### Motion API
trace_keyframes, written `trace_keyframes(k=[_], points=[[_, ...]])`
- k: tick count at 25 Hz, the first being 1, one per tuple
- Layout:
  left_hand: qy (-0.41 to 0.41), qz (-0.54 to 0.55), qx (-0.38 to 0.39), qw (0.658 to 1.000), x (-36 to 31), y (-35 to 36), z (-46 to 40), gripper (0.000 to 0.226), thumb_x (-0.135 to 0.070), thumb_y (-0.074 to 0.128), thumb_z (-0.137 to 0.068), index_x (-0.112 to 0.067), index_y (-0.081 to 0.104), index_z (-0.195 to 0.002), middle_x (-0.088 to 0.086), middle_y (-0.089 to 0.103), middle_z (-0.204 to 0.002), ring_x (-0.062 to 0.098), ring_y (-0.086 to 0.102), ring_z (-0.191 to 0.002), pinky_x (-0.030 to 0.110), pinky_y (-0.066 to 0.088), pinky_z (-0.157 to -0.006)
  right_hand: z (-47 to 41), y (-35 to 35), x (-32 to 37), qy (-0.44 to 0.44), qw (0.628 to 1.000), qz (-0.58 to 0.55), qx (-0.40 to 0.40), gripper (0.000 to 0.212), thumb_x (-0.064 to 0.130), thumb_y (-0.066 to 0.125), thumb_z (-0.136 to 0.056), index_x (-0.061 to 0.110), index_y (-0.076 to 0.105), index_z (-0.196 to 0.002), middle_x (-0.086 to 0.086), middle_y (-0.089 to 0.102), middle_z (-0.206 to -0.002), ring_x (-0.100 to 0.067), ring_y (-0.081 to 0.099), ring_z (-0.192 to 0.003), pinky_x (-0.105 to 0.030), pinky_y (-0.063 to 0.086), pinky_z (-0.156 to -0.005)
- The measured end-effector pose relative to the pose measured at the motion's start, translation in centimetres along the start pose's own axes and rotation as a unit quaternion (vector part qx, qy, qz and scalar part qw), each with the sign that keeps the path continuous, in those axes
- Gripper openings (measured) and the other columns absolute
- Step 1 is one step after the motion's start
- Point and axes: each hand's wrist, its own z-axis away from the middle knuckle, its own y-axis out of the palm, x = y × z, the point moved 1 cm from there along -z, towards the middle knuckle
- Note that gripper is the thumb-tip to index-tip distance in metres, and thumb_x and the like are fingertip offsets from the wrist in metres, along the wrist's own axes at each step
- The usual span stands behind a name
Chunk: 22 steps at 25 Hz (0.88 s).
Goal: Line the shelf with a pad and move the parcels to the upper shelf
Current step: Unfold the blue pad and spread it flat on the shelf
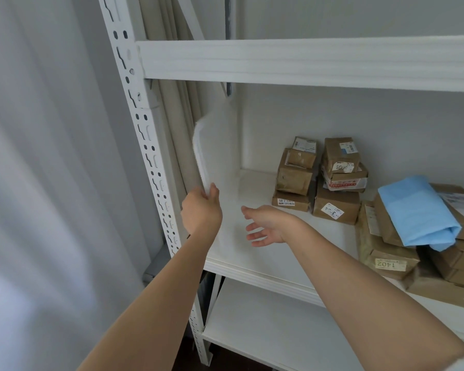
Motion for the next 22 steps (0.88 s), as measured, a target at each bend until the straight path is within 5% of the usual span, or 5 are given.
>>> trace_keyframes(k=[5, 10, 16, 20, 22], points=[[0.077, 0.098, 0.006, 0.992, -0.4, -0.7, 0.8, 0.033, -0.007, 0.052, -0.09, -0.014, 0.03, -0.066, -0.002, 0.03, -0.059, 0.011, 0.027, -0.05, 0.016, 0.025, -0.04, 0.0, -0.4, -1.6, 0.027, 0.998, -0.043, -0.029, 0.056, 0.047, 0.052, -0.096, 0.012, 0.039, -0.138, -0.016, 0.047, -0.13, -0.032, 0.06, -0.102, -0.045, 0.056, -0.082], [0.107, 0.242, -0.1, 0.959, -0.5, -2.5, 2.3, 0.024, -0.024, 0.042, -0.103, -0.014, 0.035, -0.083, -0.01, 0.052, -0.073, -0.009, 0.053, -0.06, 0.006, 0.043, -0.056, 0.9, -0.7, -3.2, 0.001, 0.995, -0.05, -0.081, 0.055, 0.041, 0.048, -0.099, 0.013, 0.034, -0.144, -0.011, 0.045, -0.133, -0.027, 0.055, -0.106, -0.038, 0.054, -0.088], [0.068, 0.236, -0.165, 0.955, 1.1, -6.0, 5.5, 0.021, -0.029, 0.038, -0.104, -0.012, 0.034, -0.093, 0.0, 0.062, -0.087, 0.008, 0.062, -0.071, 0.016, 0.053, -0.065, 4.6, -1.4, -5.4, -0.016, 0.995, -0.028, -0.09, 0.05, 0.038, 0.046, -0.099, 0.011, 0.038, -0.14, -0.007, 0.044, -0.121, -0.025, 0.052, -0.103, -0.035, 0.053, -0.087], [0.059, 0.188, -0.207, 0.958, 1.7, -9.0, 9.2, 0.022, -0.027, 0.036, -0.105, -0.009, 0.034, -0.094, -0.008, 0.047, -0.072, -0.006, 0.054, -0.059, 0.006, 0.045, -0.055, 7.7, -1.8, -8.4, -0.003, 0.996, -0.019, -0.083, 0.048, 0.037, 0.046, -0.099, 0.01, 0.039, -0.138, -0.007, 0.043, -0.12, -0.027, 0.051, -0.106, -0.036, 0.052, -0.089], [0.057, 0.19, -0.217, 0.956, 2.5, -10.7, 10.4, 0.024, -0.03, 0.036, -0.105, -0.01, 0.033, -0.092, -0.005, 0.049, -0.07, 0.002, 0.059, -0.061, 0.023, 0.056, -0.062, 8.8, -1.6, -10.0, 0.012, 0.996, -0.027, -0.087, 0.048, 0.036, 0.046, -0.099, 0.009, 0.039, -0.138, -0.007, 0.041, -0.119, -0.027, 0.05, -0.104, -0.037, 0.051, -0.091]])
